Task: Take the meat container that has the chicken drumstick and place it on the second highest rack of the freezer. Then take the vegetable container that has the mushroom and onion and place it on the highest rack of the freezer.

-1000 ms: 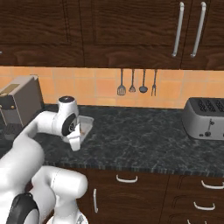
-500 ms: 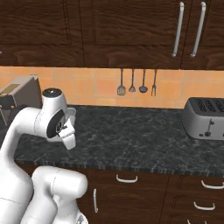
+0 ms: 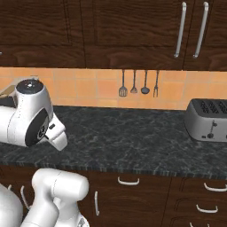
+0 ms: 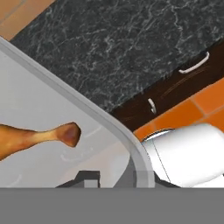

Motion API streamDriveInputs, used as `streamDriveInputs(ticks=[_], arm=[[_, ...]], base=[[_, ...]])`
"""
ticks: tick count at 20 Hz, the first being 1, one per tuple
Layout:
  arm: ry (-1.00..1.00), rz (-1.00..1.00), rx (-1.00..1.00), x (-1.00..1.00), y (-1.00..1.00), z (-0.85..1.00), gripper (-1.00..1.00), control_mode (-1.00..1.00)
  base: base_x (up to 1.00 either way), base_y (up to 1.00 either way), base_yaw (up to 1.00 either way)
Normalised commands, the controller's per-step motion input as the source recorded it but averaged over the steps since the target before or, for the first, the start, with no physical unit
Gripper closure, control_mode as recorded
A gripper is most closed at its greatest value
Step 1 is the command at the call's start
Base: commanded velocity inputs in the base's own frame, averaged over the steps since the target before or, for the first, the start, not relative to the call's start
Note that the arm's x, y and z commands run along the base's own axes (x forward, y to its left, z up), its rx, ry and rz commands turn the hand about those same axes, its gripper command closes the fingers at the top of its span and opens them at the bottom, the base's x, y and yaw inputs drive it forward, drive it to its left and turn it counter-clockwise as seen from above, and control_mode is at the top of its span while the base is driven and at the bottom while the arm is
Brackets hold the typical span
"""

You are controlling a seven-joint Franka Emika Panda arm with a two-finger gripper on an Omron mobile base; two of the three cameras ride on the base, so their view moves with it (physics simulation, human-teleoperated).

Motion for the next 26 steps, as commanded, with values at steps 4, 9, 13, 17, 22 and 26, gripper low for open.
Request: streamDriveInputs(ticks=[4, 9, 13, 17, 22, 26], arm=[[0.0, 0.02, 0.0, -0.84, 0.06, 0.93, 1.0, -1.0], [0.04, 0.0, 0.0, -0.85, 0.03, 0.6, 1.0, -1.0], [0.08, 0.0, 0.0, -0.54, 0.12, 0.37, 1.0, -1.0], [0.09, 0.03, 0.0, -0.42, 0.02, 0.27, 1.0, -1.0], [0.07, 0.0, 0.0, -0.63, 0.01, 0.05, 1.0, -1.0], [0.0, 0.0, 0.0, 0.0, 0.0, 0.0, 1.0, 1.0]], base=[[0.0, 0.0, 0.0], [0.0, 0.0, 0.0], [0.0, 0.0, 0.0], [0.0, 0.0, 0.0], [0.0, 0.0, 0.0], [-0.97, -0.13, -0.17]])
